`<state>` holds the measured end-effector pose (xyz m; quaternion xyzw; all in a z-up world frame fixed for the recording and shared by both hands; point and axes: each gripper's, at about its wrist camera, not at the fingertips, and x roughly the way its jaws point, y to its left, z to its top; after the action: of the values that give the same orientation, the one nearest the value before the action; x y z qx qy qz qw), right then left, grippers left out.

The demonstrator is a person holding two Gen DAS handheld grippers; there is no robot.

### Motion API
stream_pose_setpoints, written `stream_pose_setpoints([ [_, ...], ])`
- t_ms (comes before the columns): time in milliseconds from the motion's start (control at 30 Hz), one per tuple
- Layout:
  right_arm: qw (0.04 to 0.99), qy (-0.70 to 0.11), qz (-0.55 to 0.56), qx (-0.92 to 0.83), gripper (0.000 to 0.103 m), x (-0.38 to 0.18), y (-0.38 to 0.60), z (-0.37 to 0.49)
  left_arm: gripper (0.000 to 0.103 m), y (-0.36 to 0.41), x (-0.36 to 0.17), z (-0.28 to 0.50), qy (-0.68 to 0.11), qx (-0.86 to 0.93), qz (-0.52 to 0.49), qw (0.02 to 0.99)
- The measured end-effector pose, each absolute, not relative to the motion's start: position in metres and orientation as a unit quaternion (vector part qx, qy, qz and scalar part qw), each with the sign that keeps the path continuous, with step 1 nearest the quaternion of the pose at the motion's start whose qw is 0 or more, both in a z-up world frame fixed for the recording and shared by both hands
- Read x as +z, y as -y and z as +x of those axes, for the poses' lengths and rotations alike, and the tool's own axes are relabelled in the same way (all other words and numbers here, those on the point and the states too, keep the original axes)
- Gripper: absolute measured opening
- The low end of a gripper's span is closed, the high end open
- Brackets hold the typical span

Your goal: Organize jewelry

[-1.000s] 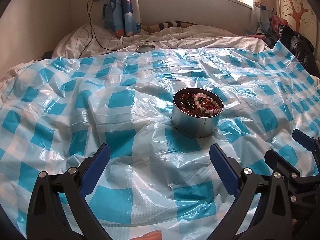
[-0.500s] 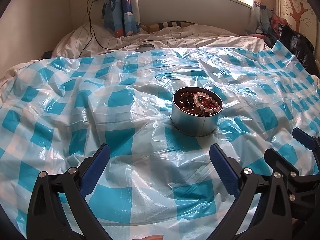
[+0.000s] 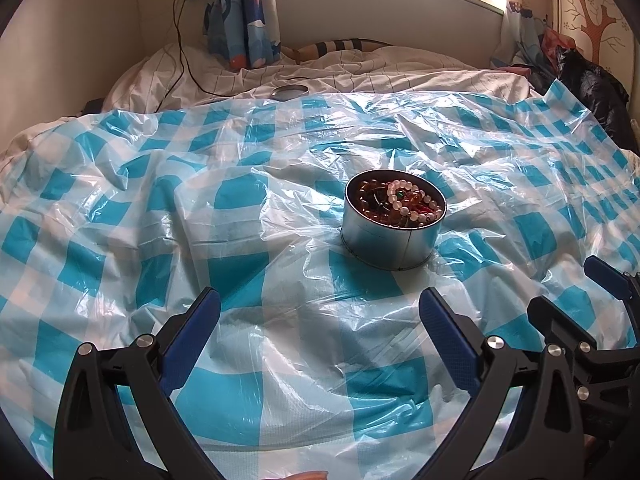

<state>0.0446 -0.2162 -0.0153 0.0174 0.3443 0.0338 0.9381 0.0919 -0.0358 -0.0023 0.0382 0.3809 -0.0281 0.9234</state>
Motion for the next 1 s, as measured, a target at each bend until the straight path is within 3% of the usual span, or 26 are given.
stream_pose_setpoints([
  [1000,0.937,-0.347,0.015,0.033,0.096,-0.0183,0.2170,0.0457,0.095,0.0328,-0.0095,0.0924,-0.388,-0.026,0.035,0.921],
])
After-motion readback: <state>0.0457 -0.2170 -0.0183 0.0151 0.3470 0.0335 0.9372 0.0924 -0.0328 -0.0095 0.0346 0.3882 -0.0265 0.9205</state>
